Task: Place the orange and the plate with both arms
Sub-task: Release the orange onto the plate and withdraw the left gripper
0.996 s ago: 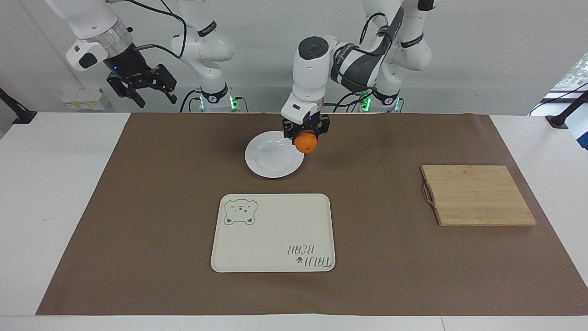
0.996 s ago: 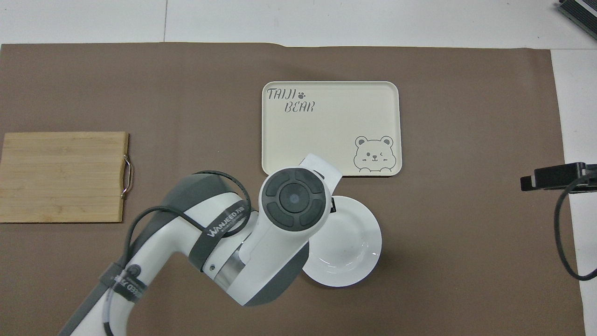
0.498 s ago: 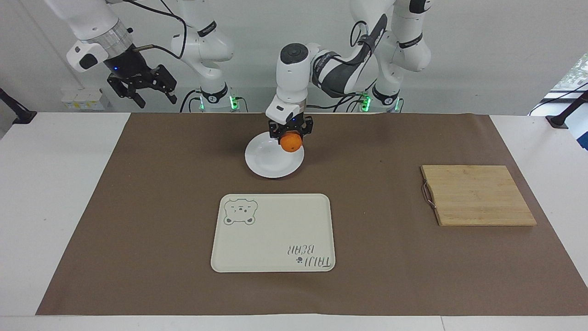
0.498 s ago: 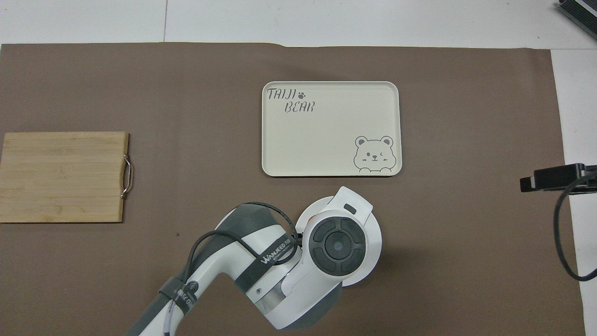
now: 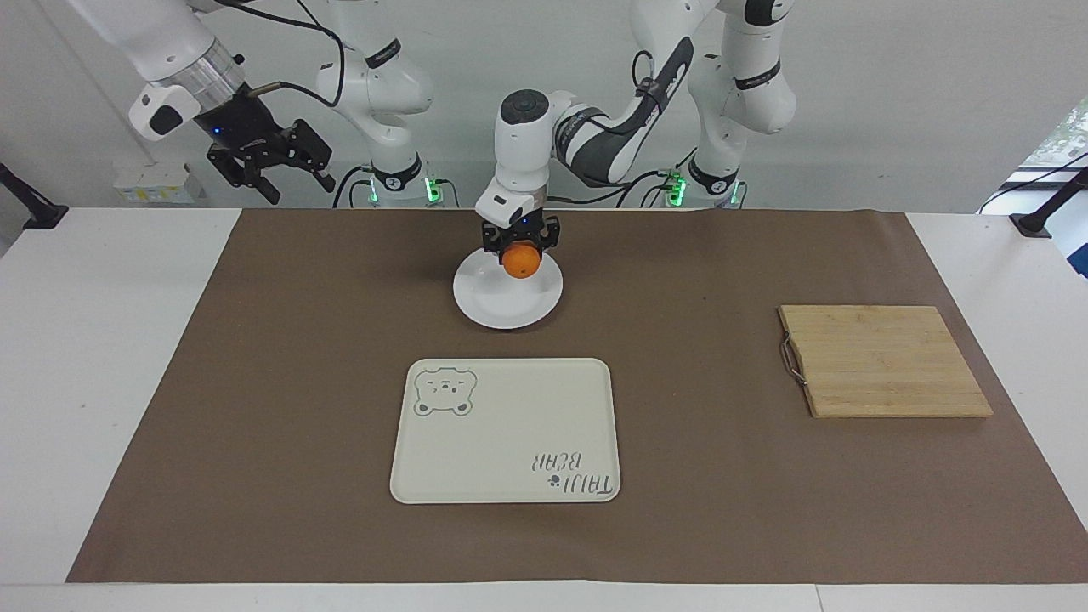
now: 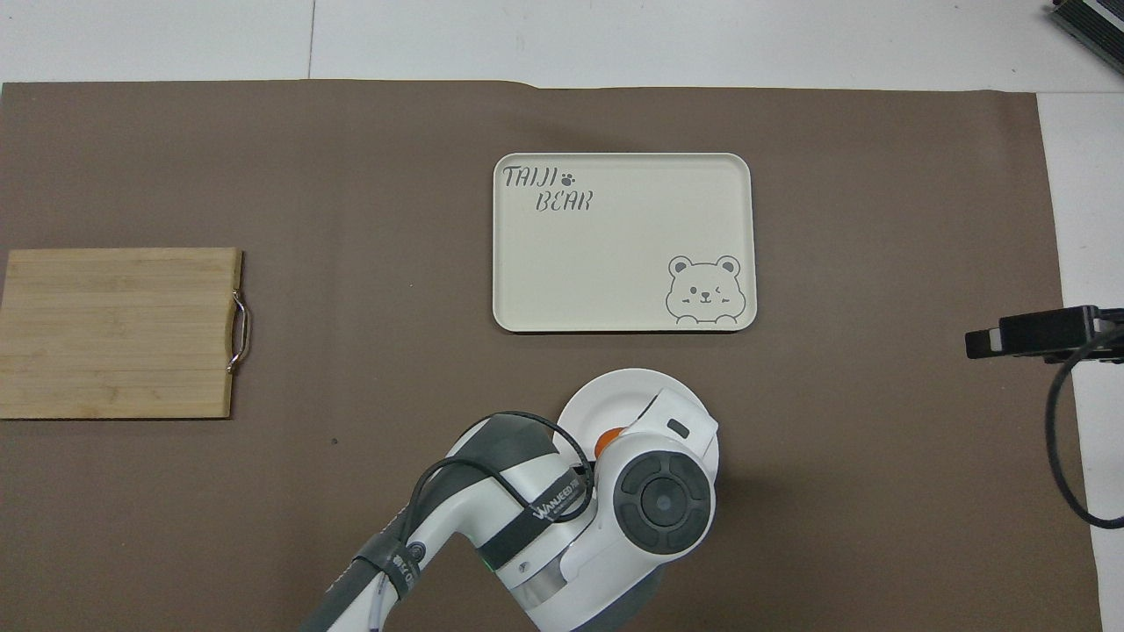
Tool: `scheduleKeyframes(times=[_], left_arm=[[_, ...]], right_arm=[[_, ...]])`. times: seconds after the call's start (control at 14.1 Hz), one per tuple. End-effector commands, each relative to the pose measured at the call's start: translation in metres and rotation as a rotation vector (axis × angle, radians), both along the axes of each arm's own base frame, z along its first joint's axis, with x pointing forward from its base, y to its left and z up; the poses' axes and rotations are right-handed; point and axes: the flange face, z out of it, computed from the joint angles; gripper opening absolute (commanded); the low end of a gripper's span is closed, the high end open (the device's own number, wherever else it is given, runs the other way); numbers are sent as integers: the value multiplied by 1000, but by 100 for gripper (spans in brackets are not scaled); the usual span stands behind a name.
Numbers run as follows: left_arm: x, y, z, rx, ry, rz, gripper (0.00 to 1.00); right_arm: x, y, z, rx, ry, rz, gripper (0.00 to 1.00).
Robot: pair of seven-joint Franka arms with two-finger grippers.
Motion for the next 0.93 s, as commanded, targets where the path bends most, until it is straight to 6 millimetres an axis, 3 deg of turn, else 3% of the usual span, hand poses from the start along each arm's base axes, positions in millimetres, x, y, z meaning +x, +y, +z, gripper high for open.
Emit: scheduleKeyframes(times=[0.0,0.07,0.21,0.28,0.36,0.5,0.64,0.71,0.85], left_arm=[[-9,-15,-30,-15,-32,12,0],[-10,-17,-34,-20,-36,10,0],[-15,-19,-41,-13,-33,3,12],[-15,-19,-40,-13,-33,3,69],[-15,-20,-40,-13,-33,7,100],[-13,-18,-39,-4,-30,12,100],[-4,-10,-22,-2,-32,25,100],[0,-3,2,-15,-45,34,100],[35,29,34,-35,-67,78,100]], right_arm=[[-13,-17,-13,85,-40,20,100],[-13,-21,-17,117,-47,21,100],[-14,-28,-32,181,-68,71,100],[-15,-28,-39,199,-75,102,100],[-15,-29,-43,236,-81,111,100],[-19,-31,-62,330,-77,105,100],[-23,-38,-80,364,-86,135,100],[-24,-36,-90,398,-88,141,100],[-29,-40,-133,464,-111,168,100]])
